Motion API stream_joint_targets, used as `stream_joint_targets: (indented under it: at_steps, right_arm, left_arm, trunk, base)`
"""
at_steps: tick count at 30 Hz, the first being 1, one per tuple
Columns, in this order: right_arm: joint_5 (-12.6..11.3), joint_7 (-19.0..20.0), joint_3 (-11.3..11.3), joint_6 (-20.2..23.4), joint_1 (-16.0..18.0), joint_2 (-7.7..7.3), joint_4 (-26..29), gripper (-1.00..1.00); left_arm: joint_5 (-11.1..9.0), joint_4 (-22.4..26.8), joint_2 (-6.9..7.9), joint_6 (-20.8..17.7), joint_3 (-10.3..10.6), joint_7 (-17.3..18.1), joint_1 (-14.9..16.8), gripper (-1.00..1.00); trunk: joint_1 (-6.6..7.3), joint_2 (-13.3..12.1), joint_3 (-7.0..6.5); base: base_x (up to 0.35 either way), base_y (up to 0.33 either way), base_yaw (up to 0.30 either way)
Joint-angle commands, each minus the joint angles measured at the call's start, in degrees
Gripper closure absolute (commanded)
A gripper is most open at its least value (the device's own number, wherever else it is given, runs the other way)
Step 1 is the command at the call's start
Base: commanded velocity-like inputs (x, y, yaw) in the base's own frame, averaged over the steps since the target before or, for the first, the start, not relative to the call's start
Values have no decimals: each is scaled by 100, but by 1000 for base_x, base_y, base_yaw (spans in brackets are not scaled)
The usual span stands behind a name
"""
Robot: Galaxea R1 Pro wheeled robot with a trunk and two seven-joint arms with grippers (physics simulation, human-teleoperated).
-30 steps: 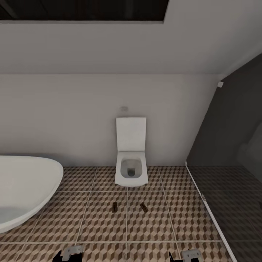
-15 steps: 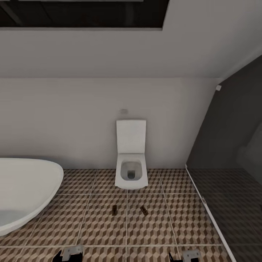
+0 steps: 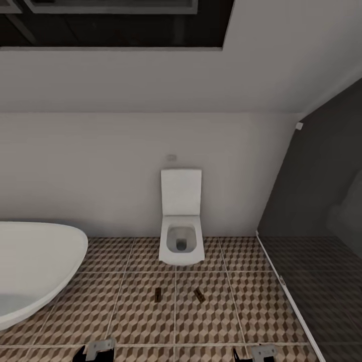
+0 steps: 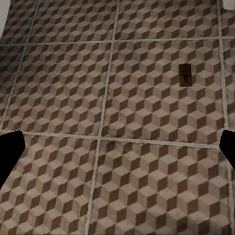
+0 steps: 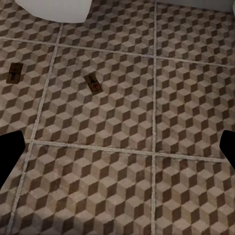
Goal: Take the four mousetraps from the cabinet in the bathroom and place them on the bathroom floor. Make sure all four end up on the same floor surface, and ensure that at least two of them are either under or directly next to the same bathroom sink.
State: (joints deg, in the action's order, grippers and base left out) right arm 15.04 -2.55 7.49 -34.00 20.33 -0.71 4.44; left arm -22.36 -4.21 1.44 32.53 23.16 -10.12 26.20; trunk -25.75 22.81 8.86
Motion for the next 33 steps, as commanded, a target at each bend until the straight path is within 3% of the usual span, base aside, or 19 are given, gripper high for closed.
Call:
stream_joint_targets:
  at_steps: [1, 33]
  right_arm:
    - [61, -27, 34, -19, 6, 2, -10, -100]
    - [67, -27, 34, -18, 6, 70, -40, -100]
  left_arm:
    - [-22, -18, -4, 25, 48, -17, 8, -100]
    - [-21, -18, -4, 25, 48, -16, 8, -100]
  trunk:
    - [-4, 11, 2]
    - [-4, 11, -296]
  base:
    - [0, 0, 0]
    - [0, 0, 0]
